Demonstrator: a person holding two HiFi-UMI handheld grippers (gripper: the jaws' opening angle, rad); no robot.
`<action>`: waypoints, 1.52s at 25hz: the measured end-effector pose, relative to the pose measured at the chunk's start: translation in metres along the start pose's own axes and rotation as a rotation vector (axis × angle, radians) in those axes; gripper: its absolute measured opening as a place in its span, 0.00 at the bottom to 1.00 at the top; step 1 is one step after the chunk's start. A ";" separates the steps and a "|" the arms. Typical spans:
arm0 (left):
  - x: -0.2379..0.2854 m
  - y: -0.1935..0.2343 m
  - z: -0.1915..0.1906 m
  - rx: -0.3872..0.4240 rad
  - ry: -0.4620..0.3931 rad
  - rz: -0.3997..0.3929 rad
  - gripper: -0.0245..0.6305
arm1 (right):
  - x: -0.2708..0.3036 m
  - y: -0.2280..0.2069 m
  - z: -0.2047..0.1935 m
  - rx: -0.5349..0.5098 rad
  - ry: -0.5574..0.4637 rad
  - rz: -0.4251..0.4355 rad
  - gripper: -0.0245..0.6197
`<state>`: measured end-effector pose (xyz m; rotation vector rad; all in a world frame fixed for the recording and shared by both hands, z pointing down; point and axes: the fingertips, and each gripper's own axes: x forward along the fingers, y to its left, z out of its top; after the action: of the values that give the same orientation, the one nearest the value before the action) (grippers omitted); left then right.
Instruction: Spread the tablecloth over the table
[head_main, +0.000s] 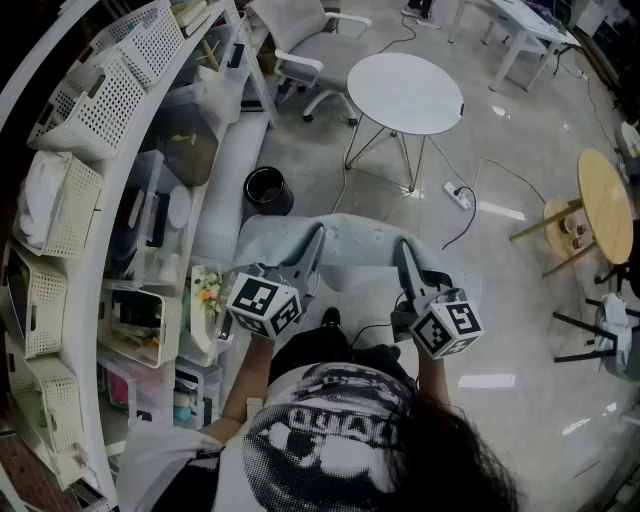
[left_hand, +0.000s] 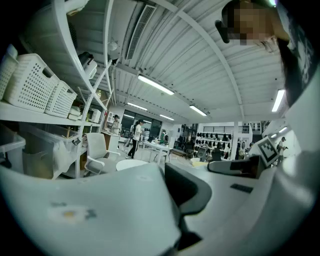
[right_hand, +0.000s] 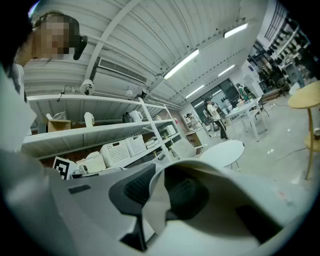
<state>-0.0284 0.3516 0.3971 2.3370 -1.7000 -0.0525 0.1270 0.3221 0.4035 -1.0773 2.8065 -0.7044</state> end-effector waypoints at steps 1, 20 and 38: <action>-0.001 0.004 0.000 -0.004 0.001 0.000 0.12 | 0.004 0.002 -0.001 0.001 0.000 -0.001 0.12; -0.017 0.052 0.008 -0.020 0.000 -0.083 0.12 | 0.036 0.035 -0.019 0.052 -0.036 -0.071 0.12; 0.030 0.080 0.002 -0.071 0.034 -0.072 0.12 | 0.077 0.001 -0.015 0.082 0.014 -0.075 0.13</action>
<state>-0.0938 0.3001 0.4167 2.3330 -1.5722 -0.0851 0.0648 0.2789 0.4253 -1.1733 2.7341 -0.8294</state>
